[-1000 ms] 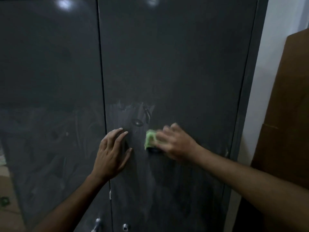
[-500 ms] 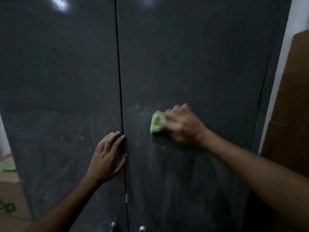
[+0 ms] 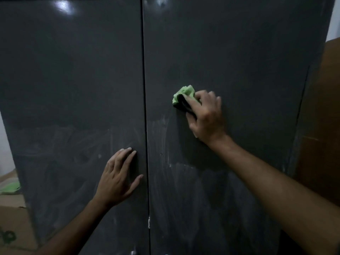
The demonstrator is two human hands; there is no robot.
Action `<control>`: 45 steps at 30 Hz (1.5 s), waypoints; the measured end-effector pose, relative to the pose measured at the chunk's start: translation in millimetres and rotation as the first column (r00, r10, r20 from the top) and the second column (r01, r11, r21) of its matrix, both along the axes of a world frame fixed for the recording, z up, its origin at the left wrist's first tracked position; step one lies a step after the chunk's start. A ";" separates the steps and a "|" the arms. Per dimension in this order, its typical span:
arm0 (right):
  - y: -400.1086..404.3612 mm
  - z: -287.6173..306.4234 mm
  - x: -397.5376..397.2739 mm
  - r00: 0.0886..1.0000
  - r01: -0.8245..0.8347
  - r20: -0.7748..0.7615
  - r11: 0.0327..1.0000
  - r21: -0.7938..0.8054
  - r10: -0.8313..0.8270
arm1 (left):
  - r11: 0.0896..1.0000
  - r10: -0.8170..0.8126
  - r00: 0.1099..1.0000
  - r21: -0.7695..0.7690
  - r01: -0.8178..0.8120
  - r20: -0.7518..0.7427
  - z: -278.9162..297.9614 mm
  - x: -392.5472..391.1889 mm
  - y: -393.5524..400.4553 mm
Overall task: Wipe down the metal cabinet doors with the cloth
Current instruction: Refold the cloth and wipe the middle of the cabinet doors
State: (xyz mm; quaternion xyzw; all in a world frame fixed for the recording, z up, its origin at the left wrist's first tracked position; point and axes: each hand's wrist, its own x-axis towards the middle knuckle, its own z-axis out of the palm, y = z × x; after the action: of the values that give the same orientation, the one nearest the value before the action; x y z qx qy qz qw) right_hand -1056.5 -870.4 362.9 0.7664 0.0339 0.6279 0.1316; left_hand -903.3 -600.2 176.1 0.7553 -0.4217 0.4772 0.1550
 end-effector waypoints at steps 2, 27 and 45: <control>15.7 -36.1 12.7 0.996 -0.042 -0.079 0.990 -0.134 0.031 | 1.000 -0.005 1.000 -0.001 0.005 0.014 1.3 2.9 2.1; 81.8 -80.7 56.1 0.957 -0.124 -0.290 0.883 -0.452 -0.015 | 0.992 -0.083 0.974 0.115 0.060 0.209 -19.8 50.9 11.7; 104.0 -3.0 74.3 0.997 0.034 -0.069 0.990 -0.140 -0.044 | 0.982 -0.124 0.972 0.165 0.091 0.200 -14.8 77.1 87.1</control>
State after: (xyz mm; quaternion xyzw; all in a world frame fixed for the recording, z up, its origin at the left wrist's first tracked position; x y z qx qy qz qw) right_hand -982.2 -766.4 359.9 0.7781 0.0671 0.5931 0.1957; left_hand -826.2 -513.2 161.4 0.6864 -0.5119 0.5110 0.0764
